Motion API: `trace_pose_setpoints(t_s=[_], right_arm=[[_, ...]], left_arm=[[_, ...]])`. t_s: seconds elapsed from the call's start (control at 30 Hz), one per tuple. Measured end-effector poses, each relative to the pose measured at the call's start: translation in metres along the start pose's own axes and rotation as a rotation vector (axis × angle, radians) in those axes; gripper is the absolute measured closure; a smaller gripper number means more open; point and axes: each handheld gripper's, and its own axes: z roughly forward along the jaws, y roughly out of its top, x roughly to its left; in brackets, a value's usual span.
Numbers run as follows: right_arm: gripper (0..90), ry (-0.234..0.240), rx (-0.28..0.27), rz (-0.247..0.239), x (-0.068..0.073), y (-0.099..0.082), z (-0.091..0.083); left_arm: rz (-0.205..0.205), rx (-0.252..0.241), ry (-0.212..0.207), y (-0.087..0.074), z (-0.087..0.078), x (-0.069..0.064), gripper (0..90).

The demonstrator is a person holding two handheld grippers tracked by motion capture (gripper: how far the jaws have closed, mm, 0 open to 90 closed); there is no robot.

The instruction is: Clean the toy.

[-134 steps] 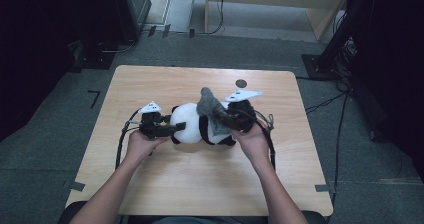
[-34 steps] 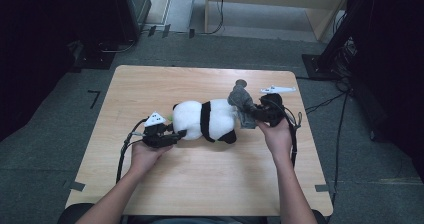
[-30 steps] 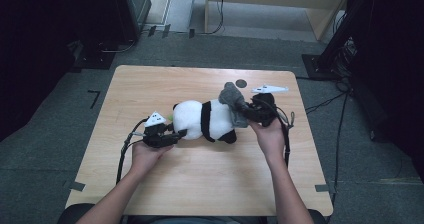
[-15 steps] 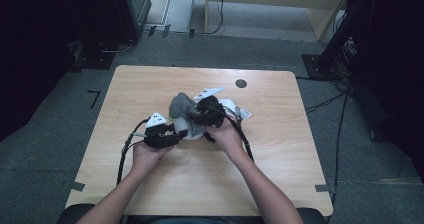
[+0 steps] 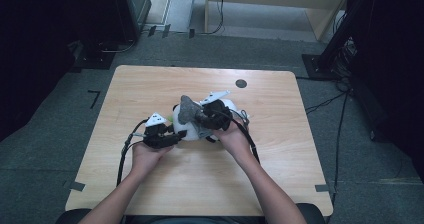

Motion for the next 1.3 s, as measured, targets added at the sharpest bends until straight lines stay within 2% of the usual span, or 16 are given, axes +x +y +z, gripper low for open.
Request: trace_pose_setpoints(t_s=[0.13,0.23,0.3,0.5,0.7,0.9,1.03,1.13,1.2,1.3], right_arm=[[78.9,-0.015,-0.004,0.013,-0.01,-0.005,-0.012],[78.9,-0.007,-0.012,0.06,-0.017,-0.01,-0.02],[78.9,-0.013,-0.017,0.07,-0.021,-0.013,-0.026],[78.7,-0.061,-0.045,0.114,-0.035,-0.028,-0.048],[78.6,-0.085,-0.069,0.216,-0.055,-0.046,-0.062],[78.7,-0.091,-0.078,0.286,-0.072,-0.065,-0.062],[78.8,-0.119,-0.059,0.316,-0.078,-0.077,-0.06],[78.9,-0.115,-0.042,0.353,-0.084,-0.086,-0.055],[78.9,-0.122,-0.016,0.368,-0.087,-0.091,-0.051],[79.0,-0.14,0.056,0.38,-0.091,-0.099,-0.044]], left_arm=[[-0.008,0.001,-0.009,0.0,0.0,0.001,51.5],[-0.006,0.005,-0.011,0.0,-0.001,0.001,51.6],[-0.012,0.003,-0.016,0.0,-0.001,0.001,51.5],[-0.018,0.007,-0.022,0.001,-0.001,0.001,51.5],[-0.031,0.012,-0.038,0.0,-0.002,0.004,51.2],[-0.029,0.021,-0.04,0.002,-0.002,0.004,51.2],[-0.027,0.022,-0.042,0.003,-0.001,0.004,51.2],[-0.023,0.029,-0.042,0.004,-0.002,0.005,51.3],[-0.026,0.034,-0.044,0.004,-0.002,0.005,51.3],[-0.03,0.04,-0.049,0.006,-0.002,0.007,51.3]])
